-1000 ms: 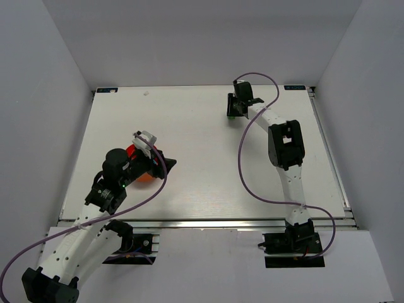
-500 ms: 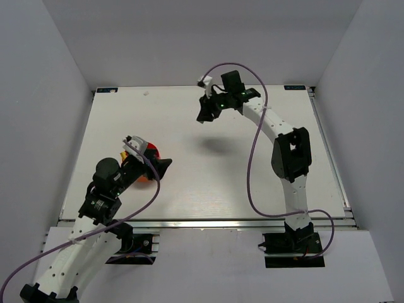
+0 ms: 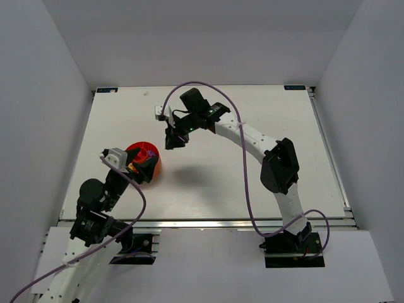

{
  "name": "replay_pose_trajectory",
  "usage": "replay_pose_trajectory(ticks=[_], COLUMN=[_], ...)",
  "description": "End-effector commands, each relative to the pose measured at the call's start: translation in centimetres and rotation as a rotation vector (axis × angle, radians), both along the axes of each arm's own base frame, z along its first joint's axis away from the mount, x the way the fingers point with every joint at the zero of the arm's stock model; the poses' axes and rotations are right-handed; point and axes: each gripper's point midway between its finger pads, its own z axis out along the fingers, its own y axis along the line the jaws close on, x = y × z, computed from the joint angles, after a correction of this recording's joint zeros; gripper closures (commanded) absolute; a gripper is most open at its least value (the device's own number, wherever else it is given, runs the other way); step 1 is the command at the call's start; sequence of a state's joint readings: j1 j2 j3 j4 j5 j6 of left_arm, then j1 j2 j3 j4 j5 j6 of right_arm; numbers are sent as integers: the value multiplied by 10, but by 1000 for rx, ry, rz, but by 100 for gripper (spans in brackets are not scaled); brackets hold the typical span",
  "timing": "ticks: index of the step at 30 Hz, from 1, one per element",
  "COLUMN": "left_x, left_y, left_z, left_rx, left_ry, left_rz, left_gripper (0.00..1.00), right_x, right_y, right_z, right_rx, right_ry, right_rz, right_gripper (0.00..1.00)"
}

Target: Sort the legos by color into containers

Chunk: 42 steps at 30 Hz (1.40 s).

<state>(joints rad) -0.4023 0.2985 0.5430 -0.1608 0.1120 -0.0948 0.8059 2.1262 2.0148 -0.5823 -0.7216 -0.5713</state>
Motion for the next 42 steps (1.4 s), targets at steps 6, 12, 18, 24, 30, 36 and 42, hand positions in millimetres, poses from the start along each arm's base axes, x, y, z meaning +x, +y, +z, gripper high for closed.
replay_pose_trajectory(ticks=[6, 12, 18, 24, 30, 36, 42], left_x=[-7, -15, -22, -25, -26, -30, -36], left_y=[22, 35, 42, 46, 49, 57, 73], left_z=[20, 30, 38, 39, 42, 45, 49], left_rx=[-61, -101, -127, -138, -148, -170, -218], left_ry=[-102, -163, -199, -211, -219, -239, -264], left_rz=[96, 145, 166, 181, 190, 222, 293], left_gripper=[23, 22, 22, 22, 21, 21, 21], right_x=[1, 2, 1, 4, 3, 6, 14], right_y=[26, 49, 69, 86, 99, 111, 127], right_z=[72, 85, 99, 102, 103, 97, 85], right_rx=[117, 194, 285, 332, 363, 380, 415], right_ry=[-186, -134, -68, -5, 33, 76, 114], right_rz=[-33, -58, -76, -118, -145, -195, -254], right_gripper=[100, 100, 100, 100, 100, 100, 100])
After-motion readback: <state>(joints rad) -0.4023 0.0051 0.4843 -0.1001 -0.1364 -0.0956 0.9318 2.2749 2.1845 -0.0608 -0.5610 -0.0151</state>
